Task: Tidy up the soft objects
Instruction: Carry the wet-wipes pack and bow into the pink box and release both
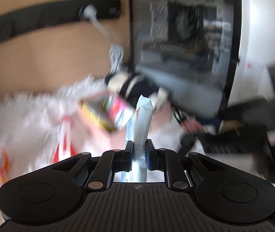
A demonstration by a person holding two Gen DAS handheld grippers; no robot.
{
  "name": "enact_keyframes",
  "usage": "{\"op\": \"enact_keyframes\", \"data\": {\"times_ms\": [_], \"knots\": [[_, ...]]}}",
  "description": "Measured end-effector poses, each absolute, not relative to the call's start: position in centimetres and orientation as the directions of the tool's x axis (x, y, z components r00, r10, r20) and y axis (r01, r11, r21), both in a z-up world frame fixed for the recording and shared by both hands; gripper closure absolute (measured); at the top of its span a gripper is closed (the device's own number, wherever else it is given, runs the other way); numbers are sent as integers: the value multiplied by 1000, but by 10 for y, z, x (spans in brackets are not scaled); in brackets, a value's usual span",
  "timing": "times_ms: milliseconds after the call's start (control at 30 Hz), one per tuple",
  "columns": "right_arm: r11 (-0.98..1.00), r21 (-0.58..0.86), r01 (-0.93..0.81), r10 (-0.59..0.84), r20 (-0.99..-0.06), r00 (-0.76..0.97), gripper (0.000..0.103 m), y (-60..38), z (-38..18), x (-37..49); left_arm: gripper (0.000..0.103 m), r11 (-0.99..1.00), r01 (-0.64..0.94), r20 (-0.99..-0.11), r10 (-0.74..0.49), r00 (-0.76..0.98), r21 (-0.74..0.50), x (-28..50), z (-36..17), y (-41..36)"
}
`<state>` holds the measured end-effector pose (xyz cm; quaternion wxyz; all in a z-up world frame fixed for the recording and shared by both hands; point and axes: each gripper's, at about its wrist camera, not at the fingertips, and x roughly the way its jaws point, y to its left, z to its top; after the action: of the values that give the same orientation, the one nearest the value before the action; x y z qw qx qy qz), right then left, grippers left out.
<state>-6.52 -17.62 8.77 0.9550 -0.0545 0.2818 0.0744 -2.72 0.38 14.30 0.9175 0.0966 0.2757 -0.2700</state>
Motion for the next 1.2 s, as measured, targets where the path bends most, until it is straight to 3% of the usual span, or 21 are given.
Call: {"op": "enact_keyframes", "data": {"times_ms": [167, 300, 400, 500, 700, 867, 933, 1033, 1200], "knots": [[974, -165, -152, 54, -486, 872, 66, -187, 96, -82, 87, 804, 595, -448, -529, 721, 8, 31, 180, -35], [973, -183, -142, 38, -478, 877, 66, -193, 92, -84, 82, 789, 584, -389, -608, 692, -193, 110, 177, -50], [975, -184, -124, 22, -473, 881, 66, -197, 90, -85, 82, 857, 404, -476, -515, 713, -320, 165, 149, -45], [973, -192, -126, 24, -460, 888, 66, -200, 94, -79, 82, 916, 231, -537, -382, 753, -328, 185, 124, -24], [962, -196, -191, 98, -406, 909, 65, -185, 127, -21, 82, 912, 121, -559, -341, 756, -392, 142, 115, 21], [962, -95, -257, 190, -445, 875, 65, -158, 145, 69, 82, 907, 82, -619, -346, 705, -413, 78, 100, 43], [949, -76, -307, 237, -472, 849, 61, -148, 146, 101, 82, 912, 44, -651, -323, 687, -407, 51, 88, 51], [939, -131, -317, 203, -532, 822, 44, -129, 136, 130, 82, 932, 0, -696, -272, 664, -363, 18, 73, 62], [923, -145, -356, 234, -521, 821, 43, -103, 137, 124, 82, 968, -39, -736, -162, 657, -249, -8, 60, 79]]}}
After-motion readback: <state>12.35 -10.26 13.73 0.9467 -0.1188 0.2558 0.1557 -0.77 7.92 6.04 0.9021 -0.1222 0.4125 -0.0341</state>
